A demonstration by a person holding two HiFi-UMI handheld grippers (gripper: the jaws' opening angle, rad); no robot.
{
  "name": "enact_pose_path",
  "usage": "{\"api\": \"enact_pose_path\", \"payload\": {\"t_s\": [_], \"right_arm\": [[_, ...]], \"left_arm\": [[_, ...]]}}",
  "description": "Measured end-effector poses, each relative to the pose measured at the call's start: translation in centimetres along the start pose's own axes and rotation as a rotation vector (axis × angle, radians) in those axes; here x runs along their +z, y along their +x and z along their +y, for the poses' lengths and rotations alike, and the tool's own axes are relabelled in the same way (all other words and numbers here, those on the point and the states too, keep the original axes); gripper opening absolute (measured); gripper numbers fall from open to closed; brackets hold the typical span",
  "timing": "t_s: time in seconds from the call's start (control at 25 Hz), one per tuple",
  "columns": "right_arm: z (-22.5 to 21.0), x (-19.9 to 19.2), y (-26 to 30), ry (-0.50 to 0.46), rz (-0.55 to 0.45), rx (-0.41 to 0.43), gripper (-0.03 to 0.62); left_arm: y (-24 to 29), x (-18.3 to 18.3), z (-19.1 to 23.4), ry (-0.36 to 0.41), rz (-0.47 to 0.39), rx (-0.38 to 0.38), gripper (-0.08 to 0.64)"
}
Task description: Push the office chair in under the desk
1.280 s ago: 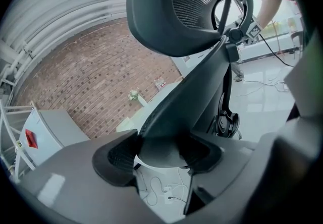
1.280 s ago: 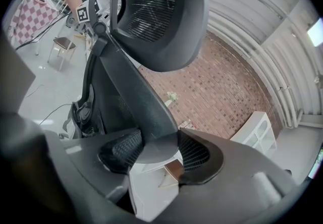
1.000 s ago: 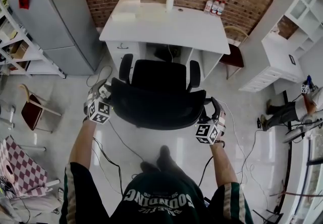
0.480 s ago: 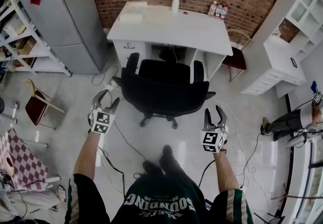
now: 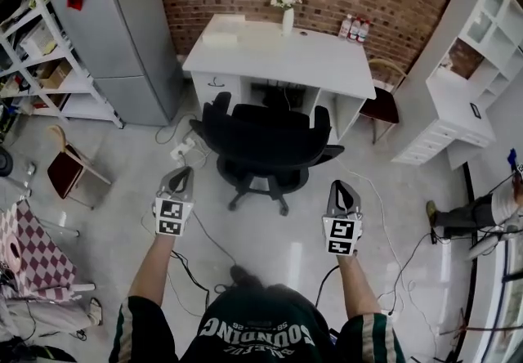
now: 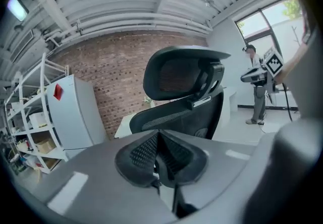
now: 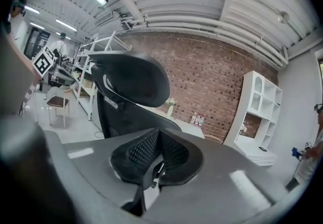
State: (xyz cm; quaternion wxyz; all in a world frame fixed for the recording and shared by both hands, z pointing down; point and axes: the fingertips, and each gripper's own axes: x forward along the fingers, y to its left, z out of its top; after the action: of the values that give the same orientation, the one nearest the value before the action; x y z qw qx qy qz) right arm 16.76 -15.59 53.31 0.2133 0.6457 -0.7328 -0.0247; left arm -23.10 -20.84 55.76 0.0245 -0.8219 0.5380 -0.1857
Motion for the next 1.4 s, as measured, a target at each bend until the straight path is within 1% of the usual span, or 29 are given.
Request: {"api": "enact_pose_path", "payload": {"t_s": [0.2,0.36,0.56,0.76,1.04,1.32,1.4], "right_arm": [[-0.1,0.8,-2.3,0.066,-0.034,0.016,0.000],[0.3,0.7,-5.1,0.051,-0.045,0.040,0.000],[0.6,0.1,-8.7,0.059,-0.049,0.054,-0.002],[0.4,-0.3,-11.2,0.069,-0.053,0.062,-0.002],[0.5,-0.6,-13.2,0.068,-0.071,0.070,0.000],[1.3,-0.7,-13.7,0.067,-0.067,0.093,-0.002],[1.4,-0.5,-13.7,0.066,-0.073,0.090,-0.002]], "left_arm": [[-2.8,0.4,-1.9,-0.056,0.011,-0.020,0.010],[-5.5,1.4,-4.2,-0.090,-0.008,-0.061,0.010],[-8.7,2.0,-6.0,-0.130,-0.034,-0.065,0.010],[-11.0,1.8,-7.3,-0.152,-0.041,-0.059,0.011],[-12.7,1.7,-9.1,-0.173,-0.049,-0.064,0.011],[-13.6,1.5,-9.4,-0.175,-0.045,-0.049,0.011],[-13.6,1.6,-9.5,-0.164,-0.051,-0.046,0.011]]}}
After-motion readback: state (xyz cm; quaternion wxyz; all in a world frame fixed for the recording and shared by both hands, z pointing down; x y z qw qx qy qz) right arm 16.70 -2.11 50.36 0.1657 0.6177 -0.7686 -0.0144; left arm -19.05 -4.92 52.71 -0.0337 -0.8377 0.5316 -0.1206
